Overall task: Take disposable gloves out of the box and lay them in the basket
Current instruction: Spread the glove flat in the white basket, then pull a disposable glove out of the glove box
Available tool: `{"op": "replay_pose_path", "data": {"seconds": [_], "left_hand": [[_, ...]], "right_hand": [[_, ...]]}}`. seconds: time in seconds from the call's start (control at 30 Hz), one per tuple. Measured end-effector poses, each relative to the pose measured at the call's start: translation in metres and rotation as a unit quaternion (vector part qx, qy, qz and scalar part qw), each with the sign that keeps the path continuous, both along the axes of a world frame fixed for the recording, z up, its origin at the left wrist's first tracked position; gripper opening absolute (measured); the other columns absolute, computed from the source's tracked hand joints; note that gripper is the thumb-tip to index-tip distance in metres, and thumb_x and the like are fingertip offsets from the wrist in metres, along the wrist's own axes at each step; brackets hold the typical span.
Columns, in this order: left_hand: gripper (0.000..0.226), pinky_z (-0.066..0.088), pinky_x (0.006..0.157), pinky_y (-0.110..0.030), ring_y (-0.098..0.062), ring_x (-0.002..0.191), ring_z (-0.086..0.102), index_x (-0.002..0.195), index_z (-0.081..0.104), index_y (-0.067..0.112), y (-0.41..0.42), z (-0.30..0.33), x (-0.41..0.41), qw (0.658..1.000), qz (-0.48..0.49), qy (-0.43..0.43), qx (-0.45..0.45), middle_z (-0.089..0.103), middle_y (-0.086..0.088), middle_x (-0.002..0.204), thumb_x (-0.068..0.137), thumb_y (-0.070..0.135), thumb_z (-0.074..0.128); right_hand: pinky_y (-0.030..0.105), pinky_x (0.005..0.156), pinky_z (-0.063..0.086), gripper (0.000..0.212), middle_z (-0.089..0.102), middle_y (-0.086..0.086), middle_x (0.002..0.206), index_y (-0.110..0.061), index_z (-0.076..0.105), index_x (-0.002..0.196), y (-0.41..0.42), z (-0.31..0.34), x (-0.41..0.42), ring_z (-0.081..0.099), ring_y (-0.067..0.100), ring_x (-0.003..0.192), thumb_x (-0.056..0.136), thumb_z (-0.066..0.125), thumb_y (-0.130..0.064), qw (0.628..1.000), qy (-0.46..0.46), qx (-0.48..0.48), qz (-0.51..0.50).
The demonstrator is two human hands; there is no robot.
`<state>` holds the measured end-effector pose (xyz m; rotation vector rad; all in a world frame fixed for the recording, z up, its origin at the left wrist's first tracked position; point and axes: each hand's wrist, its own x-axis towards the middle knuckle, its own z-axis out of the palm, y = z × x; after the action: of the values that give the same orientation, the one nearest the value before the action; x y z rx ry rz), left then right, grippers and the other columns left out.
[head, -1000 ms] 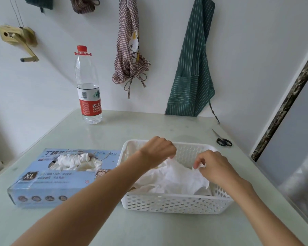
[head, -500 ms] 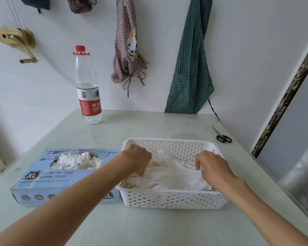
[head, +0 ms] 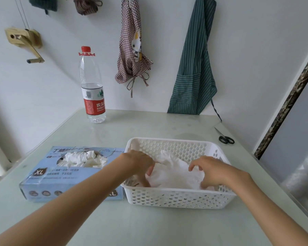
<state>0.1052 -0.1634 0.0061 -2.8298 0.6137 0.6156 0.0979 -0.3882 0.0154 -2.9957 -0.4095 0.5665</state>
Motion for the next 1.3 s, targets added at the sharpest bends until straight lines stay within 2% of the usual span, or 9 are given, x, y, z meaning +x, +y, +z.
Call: {"op": "replay_pose_path", "data": {"seconds": [0.17,0.3,0.53,0.6,0.7,0.83,0.97,1.1,1.3], "left_hand": [[0.048,0.037,0.099,-0.031,-0.022,0.118,0.054,0.129,0.053,0.020,-0.004,-0.003,-0.003,0.998,0.008,0.034,0.050,0.058,0.001,0.129,0.087,0.041,0.063],[0.058,0.039,0.103,-0.035,-0.020,0.120,0.052,0.127,0.052,0.025,0.004,0.012,-0.013,0.998,0.049,0.007,-0.023,0.055,0.006,0.132,0.079,0.053,0.068],[0.028,0.041,0.082,-0.026,-0.001,0.106,0.053,0.122,0.054,0.040,0.113,0.045,-0.066,0.876,0.207,-0.317,-0.299,0.055,0.025,0.121,0.095,0.037,0.052],[0.044,0.041,0.094,-0.032,-0.010,0.124,0.047,0.133,0.047,0.036,0.149,0.029,-0.073,0.869,0.269,-0.325,-0.258,0.047,0.015,0.139,0.092,0.050,0.048],[0.116,0.020,0.116,-0.039,-0.017,0.144,0.020,0.148,0.026,0.032,0.184,0.006,-0.074,0.899,0.315,-0.197,-0.232,0.020,0.007,0.157,0.053,0.098,0.028],[0.160,0.008,0.120,-0.040,-0.014,0.147,-0.003,0.152,0.011,0.028,0.191,-0.008,-0.073,0.913,0.328,-0.085,-0.229,0.005,0.010,0.159,0.012,0.106,0.021],[0.158,0.017,0.117,-0.039,-0.017,0.145,0.006,0.150,0.017,0.026,0.189,-0.013,-0.073,0.911,0.325,-0.129,-0.219,0.014,0.010,0.157,0.013,0.105,0.017],[0.117,0.021,0.113,-0.039,-0.018,0.144,0.008,0.149,0.021,0.026,0.182,-0.014,-0.076,0.902,0.340,-0.145,-0.223,0.018,0.009,0.156,0.054,0.088,0.052],[0.110,0.019,0.115,-0.044,-0.021,0.146,0.008,0.148,0.025,0.033,0.190,-0.018,-0.071,0.903,0.333,-0.144,-0.232,0.018,0.008,0.157,0.056,0.086,0.055]], "right_hand": [[0.015,0.053,0.035,0.068,0.036,-0.002,0.124,-0.032,0.038,0.138,0.003,-0.010,0.004,0.045,0.014,0.093,0.084,0.049,0.008,0.995,0.095,-0.028,-0.014],[0.017,0.074,0.044,0.065,0.033,-0.002,0.144,-0.031,0.038,0.141,0.003,0.004,0.003,0.048,0.016,0.113,0.086,0.062,-0.006,0.995,0.091,-0.045,-0.022],[0.029,0.094,0.043,0.030,0.054,-0.018,0.124,-0.039,0.055,0.119,0.077,0.022,-0.020,0.050,0.004,0.114,0.091,0.060,-0.031,0.966,-0.153,0.208,0.031],[0.025,0.090,0.041,0.025,0.057,-0.020,0.118,-0.037,0.058,0.117,0.119,0.020,-0.030,0.049,0.002,0.112,0.094,0.055,-0.030,0.947,-0.185,0.253,0.070],[0.025,0.090,0.038,0.027,0.059,-0.014,0.121,-0.031,0.060,0.122,0.180,0.013,-0.030,0.049,0.007,0.115,0.098,0.047,-0.028,0.932,-0.197,0.282,0.109],[0.031,0.089,0.040,0.034,0.055,-0.001,0.123,-0.022,0.057,0.128,0.234,-0.005,-0.019,0.049,0.020,0.117,0.097,0.049,-0.034,0.948,-0.175,0.231,0.132],[0.033,0.080,0.049,0.021,0.067,0.003,0.104,-0.021,0.073,0.102,0.252,-0.006,-0.011,0.061,0.024,0.097,0.085,0.067,-0.033,0.941,-0.229,0.223,0.115],[0.028,0.073,0.044,0.015,0.070,0.000,0.096,-0.022,0.075,0.090,0.252,0.007,-0.013,0.062,0.020,0.092,0.087,0.066,-0.033,0.937,-0.229,0.195,0.176],[0.017,0.062,0.045,0.017,0.066,-0.012,0.066,-0.022,0.073,0.070,0.221,0.046,-0.010,0.059,0.003,0.064,0.074,0.079,-0.038,0.911,-0.203,0.339,0.118]]}}
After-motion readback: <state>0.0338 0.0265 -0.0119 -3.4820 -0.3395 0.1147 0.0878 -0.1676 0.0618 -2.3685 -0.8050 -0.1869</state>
